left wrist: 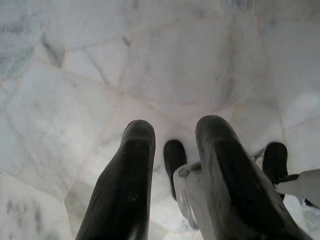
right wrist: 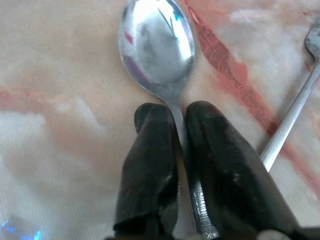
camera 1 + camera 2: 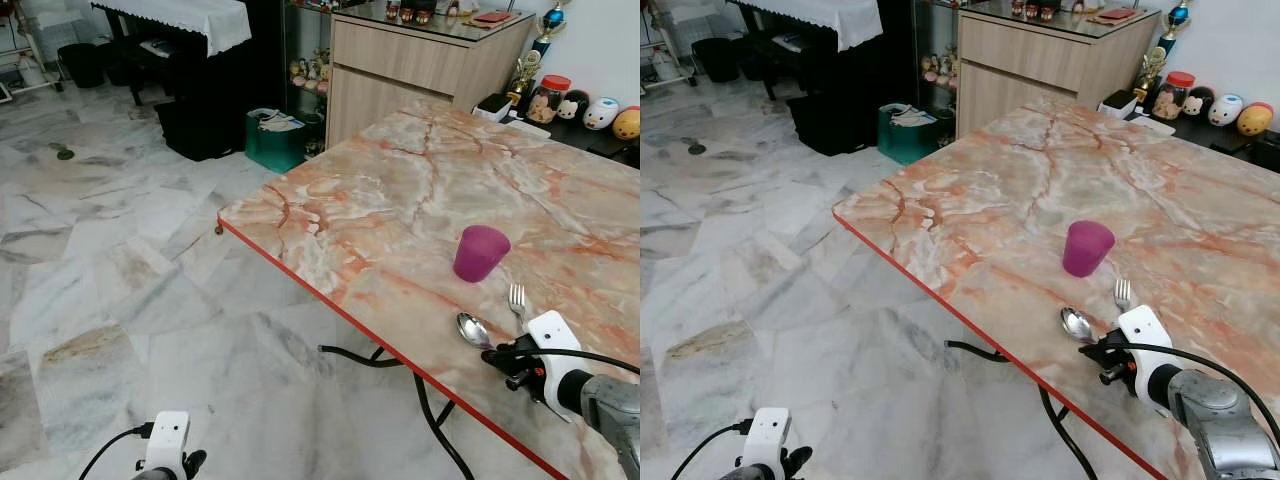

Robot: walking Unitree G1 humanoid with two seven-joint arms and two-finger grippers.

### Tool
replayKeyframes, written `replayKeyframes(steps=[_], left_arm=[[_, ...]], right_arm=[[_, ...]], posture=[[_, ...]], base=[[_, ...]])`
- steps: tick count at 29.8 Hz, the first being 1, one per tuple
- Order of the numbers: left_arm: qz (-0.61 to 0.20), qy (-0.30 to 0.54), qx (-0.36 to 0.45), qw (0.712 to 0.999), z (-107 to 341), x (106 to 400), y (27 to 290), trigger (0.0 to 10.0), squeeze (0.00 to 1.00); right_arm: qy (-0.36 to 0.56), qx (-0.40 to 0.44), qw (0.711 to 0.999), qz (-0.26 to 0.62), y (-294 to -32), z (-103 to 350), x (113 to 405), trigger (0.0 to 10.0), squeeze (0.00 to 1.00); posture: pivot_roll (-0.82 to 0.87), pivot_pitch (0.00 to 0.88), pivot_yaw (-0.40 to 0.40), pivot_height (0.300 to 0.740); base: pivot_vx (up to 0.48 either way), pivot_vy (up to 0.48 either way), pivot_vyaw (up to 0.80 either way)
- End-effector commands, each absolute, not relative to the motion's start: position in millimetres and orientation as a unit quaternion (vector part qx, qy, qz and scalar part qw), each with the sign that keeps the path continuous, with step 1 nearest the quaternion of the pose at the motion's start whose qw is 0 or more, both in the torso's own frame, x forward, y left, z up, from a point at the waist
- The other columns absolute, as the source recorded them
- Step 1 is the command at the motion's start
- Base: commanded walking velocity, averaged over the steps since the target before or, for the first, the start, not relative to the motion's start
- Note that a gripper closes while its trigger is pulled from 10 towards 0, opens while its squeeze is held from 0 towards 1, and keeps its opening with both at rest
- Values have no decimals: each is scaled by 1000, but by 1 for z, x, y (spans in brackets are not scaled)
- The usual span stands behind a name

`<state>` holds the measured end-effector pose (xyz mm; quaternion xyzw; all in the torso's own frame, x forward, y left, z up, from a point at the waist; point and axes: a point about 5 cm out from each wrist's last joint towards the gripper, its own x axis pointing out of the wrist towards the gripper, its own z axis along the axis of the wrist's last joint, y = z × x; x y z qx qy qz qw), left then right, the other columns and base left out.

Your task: Setting the table

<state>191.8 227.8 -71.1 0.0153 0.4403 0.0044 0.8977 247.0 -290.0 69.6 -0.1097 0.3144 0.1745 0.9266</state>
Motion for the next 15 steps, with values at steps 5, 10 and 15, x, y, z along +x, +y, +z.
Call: replayKeyframes(steps=[5,10,15], left_arm=[[7,458,14,889,-75,183,231,10000,0],[15,459,19,888,-75,182,234,10000,0],[20,456,20,889,-74,183,235,10000,0]], right_arm=[[331,-114,923,162,-293,64,245,0,0],[327,-114,924,162,-292,64,246,0,0],[317,-113,927,168,-285,65,248,0,0]], posture=[[19,0,-1,727],[22,0,-2,727],[23,0,-2,727]], base=[[0,0,0],[0,0,0],[0,0,0]])
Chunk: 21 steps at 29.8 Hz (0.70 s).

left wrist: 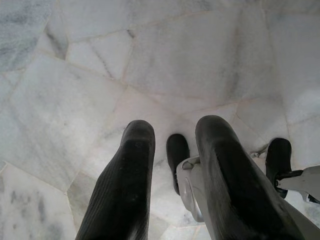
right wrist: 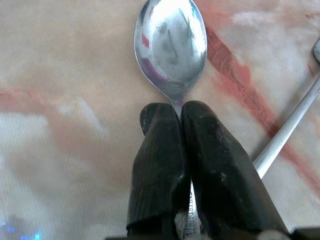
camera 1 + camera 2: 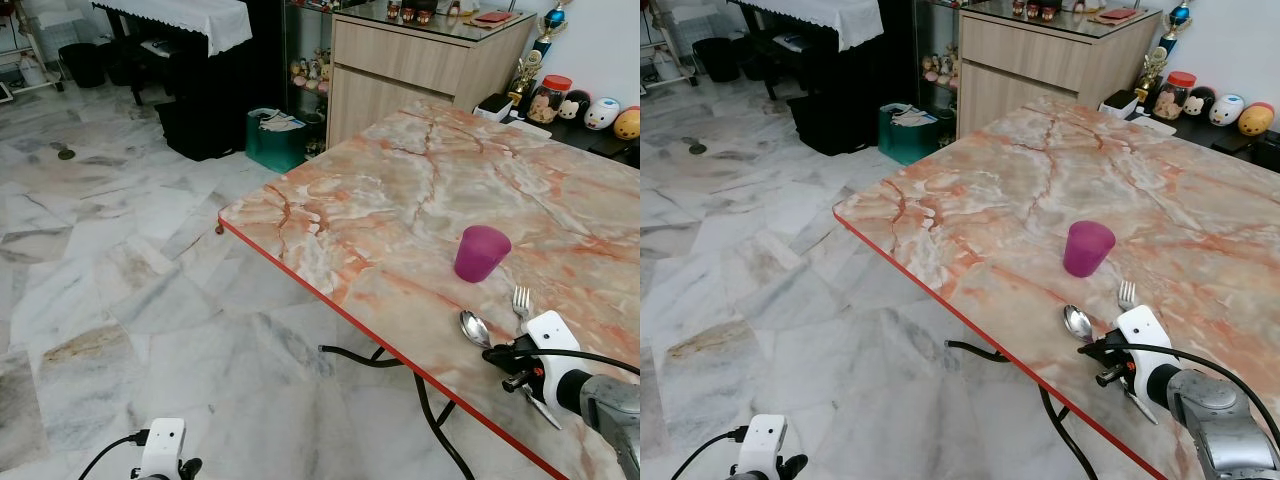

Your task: Setting the table

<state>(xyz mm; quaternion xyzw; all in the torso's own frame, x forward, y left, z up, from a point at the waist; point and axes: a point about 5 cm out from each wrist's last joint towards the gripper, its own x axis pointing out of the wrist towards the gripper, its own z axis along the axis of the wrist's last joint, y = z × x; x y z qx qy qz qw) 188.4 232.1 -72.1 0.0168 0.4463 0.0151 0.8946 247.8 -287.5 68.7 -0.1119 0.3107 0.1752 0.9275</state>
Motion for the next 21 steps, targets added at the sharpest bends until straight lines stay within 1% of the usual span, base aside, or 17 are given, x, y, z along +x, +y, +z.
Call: replayKeyframes(steps=[1,5,6,7,8,14,16,21], left_arm=[[20,456,20,890,-74,183,235,10000,0],[20,455,19,890,-74,184,234,10000,0],[19,453,18,891,-74,186,232,10000,0],[19,453,18,891,-74,186,232,10000,0],[17,452,18,892,-73,187,231,10000,0],[14,449,16,893,-73,189,229,10000,0],[13,448,16,894,-72,190,230,10000,0],[13,447,15,894,-71,191,231,10000,0]], right_arm=[[314,-112,928,168,-284,65,249,0,0],[292,-93,934,185,-273,68,248,0,0],[291,-91,931,199,-269,69,242,4078,0],[291,-91,931,199,-269,69,242,4078,0],[295,-90,929,207,-268,68,237,10000,0],[287,-93,925,229,-265,72,231,10000,0],[245,-96,933,246,-258,86,234,10000,0],[201,-98,941,256,-248,101,241,10000,0]], posture=[[23,0,-2,727],[25,0,-3,727],[19,0,1,727],[19,0,1,727],[12,0,4,727],[13,0,2,727],[12,0,3,727],[11,0,4,727]], base=[[0,0,0],[0,0,0],[0,0,0],[0,0,0],[0,0,0],[0,0,0],[0,0,0],[0,0,0]])
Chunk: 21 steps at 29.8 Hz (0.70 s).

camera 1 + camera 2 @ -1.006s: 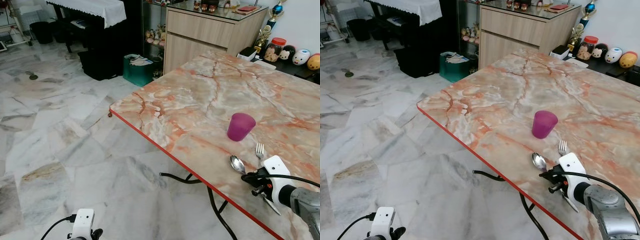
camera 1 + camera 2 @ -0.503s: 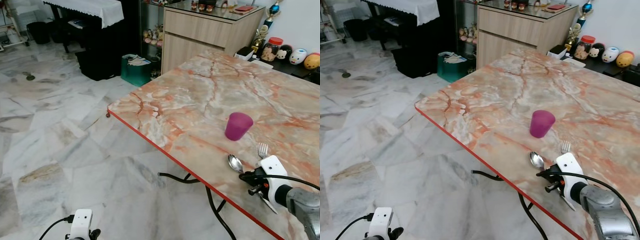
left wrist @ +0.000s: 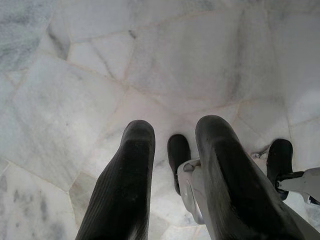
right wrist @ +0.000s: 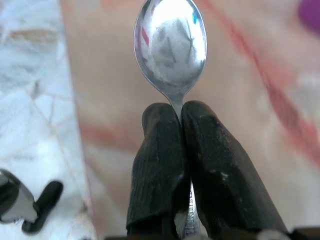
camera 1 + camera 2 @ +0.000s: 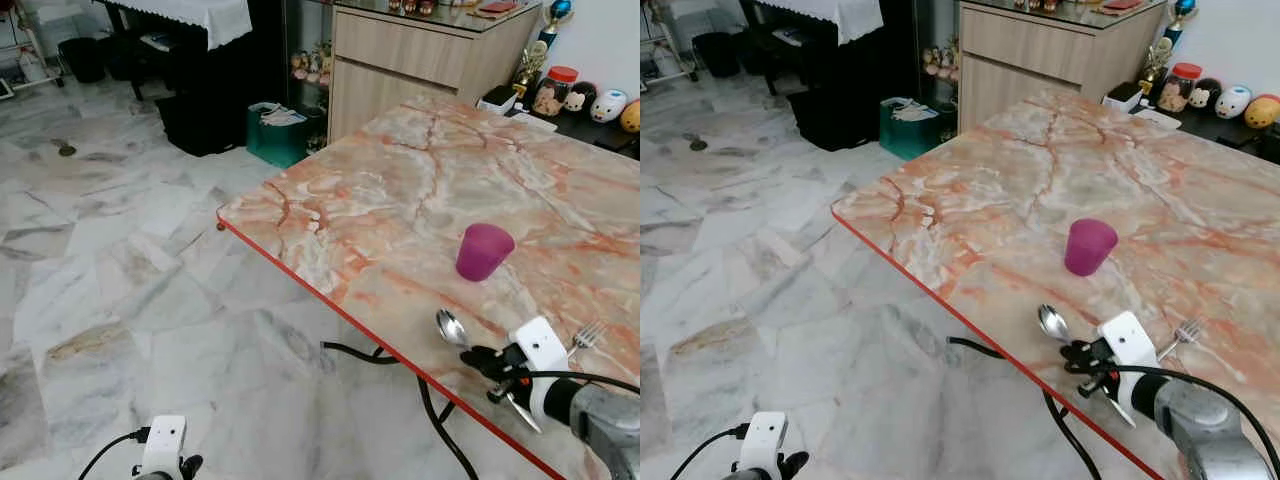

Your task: Setting the table

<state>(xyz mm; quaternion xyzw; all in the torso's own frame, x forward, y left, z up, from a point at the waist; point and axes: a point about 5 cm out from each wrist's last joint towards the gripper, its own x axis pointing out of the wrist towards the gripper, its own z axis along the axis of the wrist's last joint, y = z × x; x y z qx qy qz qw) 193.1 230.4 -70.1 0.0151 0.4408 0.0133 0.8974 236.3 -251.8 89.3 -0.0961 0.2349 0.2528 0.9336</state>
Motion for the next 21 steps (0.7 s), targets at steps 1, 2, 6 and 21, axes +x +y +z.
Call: replayKeyframes(steps=[1,2,6,21], left_arm=[[13,447,15,894,-71,191,231,10000,0],[14,447,15,894,-71,191,231,10000,0],[15,446,15,895,-71,191,232,10000,0],[26,440,15,897,-74,190,222,10000,0]], right_arm=[[194,-97,942,257,-247,104,241,10000,0],[169,-97,946,258,-243,111,245,10000,0],[121,-95,958,243,-236,125,252,10000,0],[-96,-48,994,11,-206,148,280,10000,0]], posture=[[11,0,4,727],[11,0,4,727],[9,0,3,727],[21,0,-16,727]], base=[[0,0,0],[0,0,0],[0,0,0],[0,0,0]])
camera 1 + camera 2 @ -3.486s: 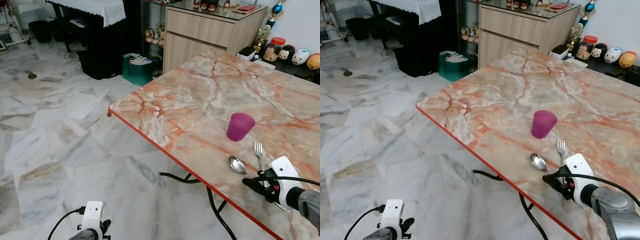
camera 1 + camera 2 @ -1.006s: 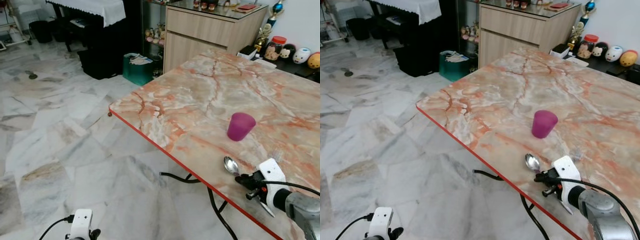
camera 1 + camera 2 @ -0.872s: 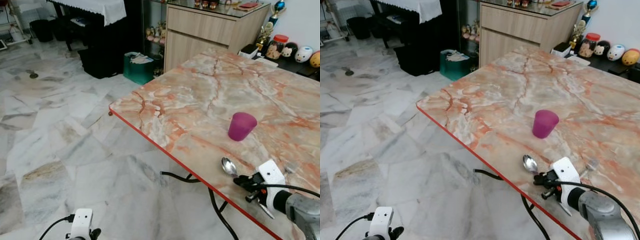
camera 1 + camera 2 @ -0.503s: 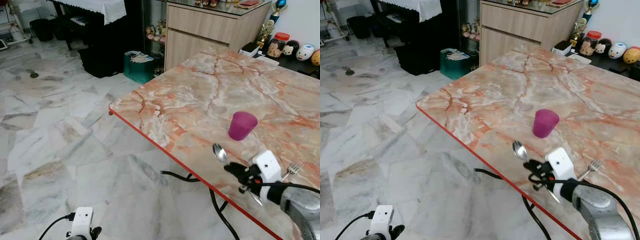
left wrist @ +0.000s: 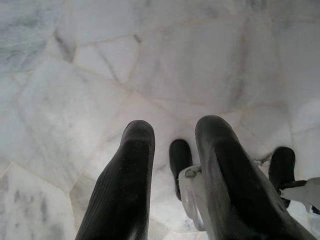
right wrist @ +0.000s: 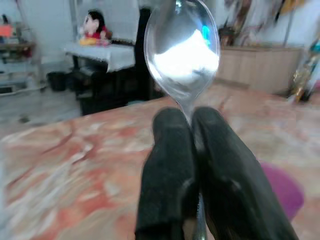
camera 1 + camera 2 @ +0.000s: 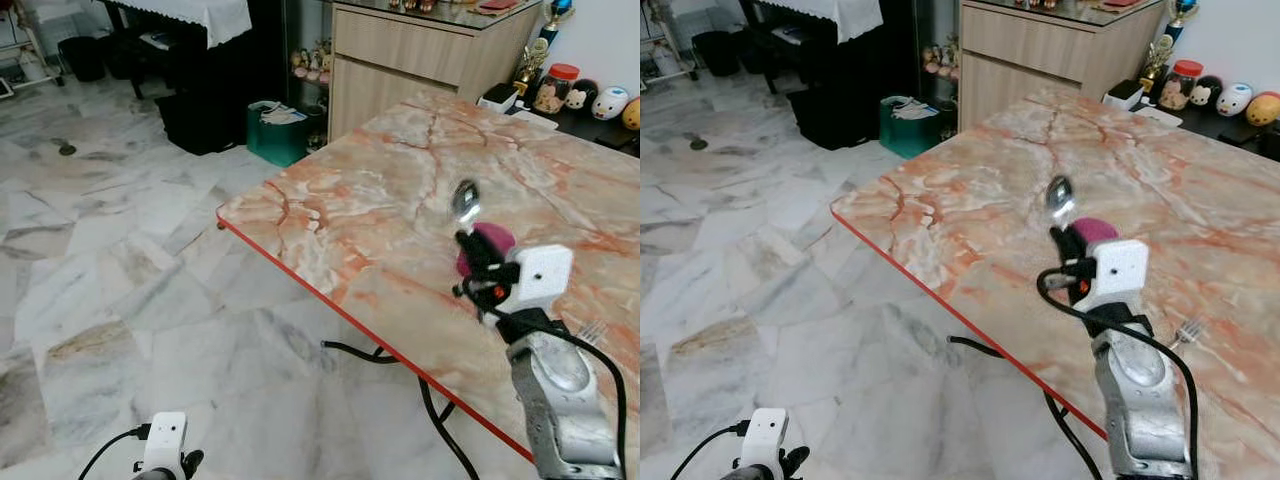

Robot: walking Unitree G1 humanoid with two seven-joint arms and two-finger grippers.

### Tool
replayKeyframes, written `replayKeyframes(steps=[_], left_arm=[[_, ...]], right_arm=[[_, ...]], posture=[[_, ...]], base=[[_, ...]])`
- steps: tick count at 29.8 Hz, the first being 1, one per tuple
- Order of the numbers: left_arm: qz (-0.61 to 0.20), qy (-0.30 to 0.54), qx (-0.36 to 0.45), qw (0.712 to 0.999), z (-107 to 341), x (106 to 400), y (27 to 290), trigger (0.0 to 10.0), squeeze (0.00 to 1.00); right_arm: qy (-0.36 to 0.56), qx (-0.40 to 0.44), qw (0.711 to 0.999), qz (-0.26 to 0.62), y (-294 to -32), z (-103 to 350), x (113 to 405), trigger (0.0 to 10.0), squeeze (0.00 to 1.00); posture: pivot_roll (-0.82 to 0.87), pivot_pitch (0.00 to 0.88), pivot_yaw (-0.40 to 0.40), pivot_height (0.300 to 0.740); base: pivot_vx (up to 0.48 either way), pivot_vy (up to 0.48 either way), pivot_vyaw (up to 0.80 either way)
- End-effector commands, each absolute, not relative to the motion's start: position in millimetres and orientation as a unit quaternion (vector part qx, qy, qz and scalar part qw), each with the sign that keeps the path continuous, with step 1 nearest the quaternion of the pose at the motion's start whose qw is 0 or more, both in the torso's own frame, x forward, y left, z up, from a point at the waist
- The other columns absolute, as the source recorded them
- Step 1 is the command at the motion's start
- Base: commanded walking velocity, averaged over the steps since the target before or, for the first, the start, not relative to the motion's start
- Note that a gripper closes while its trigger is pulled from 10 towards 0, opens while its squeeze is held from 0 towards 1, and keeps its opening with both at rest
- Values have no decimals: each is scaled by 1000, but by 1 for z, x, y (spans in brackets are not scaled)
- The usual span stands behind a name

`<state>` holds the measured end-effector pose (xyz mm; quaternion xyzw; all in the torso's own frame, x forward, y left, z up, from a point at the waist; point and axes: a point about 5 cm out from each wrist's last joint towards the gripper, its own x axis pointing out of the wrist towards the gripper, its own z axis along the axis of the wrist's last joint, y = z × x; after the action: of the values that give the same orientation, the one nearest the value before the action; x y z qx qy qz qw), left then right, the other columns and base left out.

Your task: Setting the table

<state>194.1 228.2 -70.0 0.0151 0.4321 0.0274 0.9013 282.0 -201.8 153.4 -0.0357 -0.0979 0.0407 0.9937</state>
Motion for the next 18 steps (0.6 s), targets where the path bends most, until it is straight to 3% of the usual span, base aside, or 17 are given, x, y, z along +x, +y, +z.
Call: replayKeyframes(steps=[1,10,18], left_arm=[[25,440,15,897,-74,190,221,10000,0],[25,436,10,900,-77,186,214,10000,0],[25,426,11,904,-76,187,215,10000,0]], right_arm=[[-97,-50,994,0,-207,146,279,10000,0],[-99,-51,992,-65,-225,135,257,10000,0],[-101,-43,992,-58,-212,131,255,10000,0]], posture=[[23,0,-19,727],[19,0,-32,727],[26,0,-40,727]], base=[[0,0,0],[0,0,0],[0,0,0]])
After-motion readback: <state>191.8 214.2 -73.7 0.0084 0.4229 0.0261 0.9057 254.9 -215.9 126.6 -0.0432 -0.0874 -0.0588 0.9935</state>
